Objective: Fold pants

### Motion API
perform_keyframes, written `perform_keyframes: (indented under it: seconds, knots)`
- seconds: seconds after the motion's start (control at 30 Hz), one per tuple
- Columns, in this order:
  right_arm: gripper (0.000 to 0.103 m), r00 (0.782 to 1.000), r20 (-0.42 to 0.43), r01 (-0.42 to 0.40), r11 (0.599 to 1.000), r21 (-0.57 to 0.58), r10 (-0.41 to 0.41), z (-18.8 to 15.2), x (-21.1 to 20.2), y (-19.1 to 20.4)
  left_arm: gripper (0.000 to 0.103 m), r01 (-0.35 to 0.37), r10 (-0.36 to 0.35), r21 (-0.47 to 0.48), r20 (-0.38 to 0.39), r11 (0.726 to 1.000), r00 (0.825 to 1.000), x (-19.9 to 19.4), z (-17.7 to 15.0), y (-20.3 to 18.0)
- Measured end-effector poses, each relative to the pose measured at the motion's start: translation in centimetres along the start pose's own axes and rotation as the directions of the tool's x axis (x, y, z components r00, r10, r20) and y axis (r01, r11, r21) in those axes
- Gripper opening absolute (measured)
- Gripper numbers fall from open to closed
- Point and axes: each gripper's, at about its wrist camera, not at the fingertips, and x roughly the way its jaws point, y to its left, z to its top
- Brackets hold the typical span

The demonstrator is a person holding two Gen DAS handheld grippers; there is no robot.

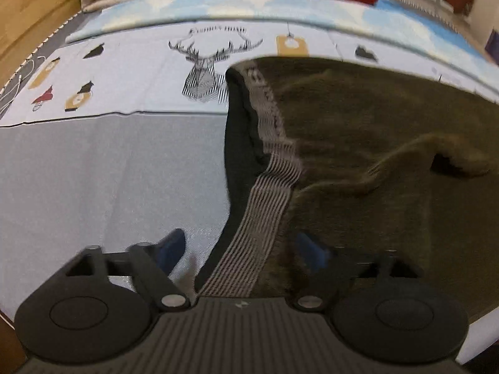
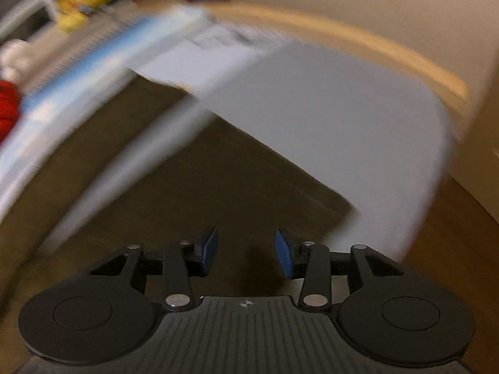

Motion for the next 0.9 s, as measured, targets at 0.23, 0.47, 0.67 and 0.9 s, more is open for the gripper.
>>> perform_keyframes:
  seconds: [0.23, 0.47, 0.67, 0.9]
  knots:
    - [0.061, 0.994, -0.099, 0.055, 0.986, 0.156, -0.040, -0.2, 2.4, -3.7, 0.084, 0.010, -0.015, -0.039, -0.140, 0.999, 0.990, 3.0, -0.3, 1.5]
    - [0.051, 0.995, -0.072, 0.074, 0.992, 0.102, -0.067, 0.1, 2.7, -1.7, 0.074, 0.056, -0.066, -0.062, -0.171, 0.996, 0.983, 3.8, -0.5, 1.8]
    - [0.005, 0.998, -0.021, 0.060, 0.998, -0.001, -0.060, 0.5, 2.1, -0.2, 0.048, 0.036, -0.028, 0.065, -0.117, 0.997, 0.993, 2.8, -0.7, 0.2]
    - [0.003, 0.989, 0.049, 0.128, 0.983, 0.134, -0.136, 1.6, 1.2, -2.4, 0.017, 0.072, -0.066, 0.075, -0.082, 0.995, 0.994, 0.8, -1.5, 0.6]
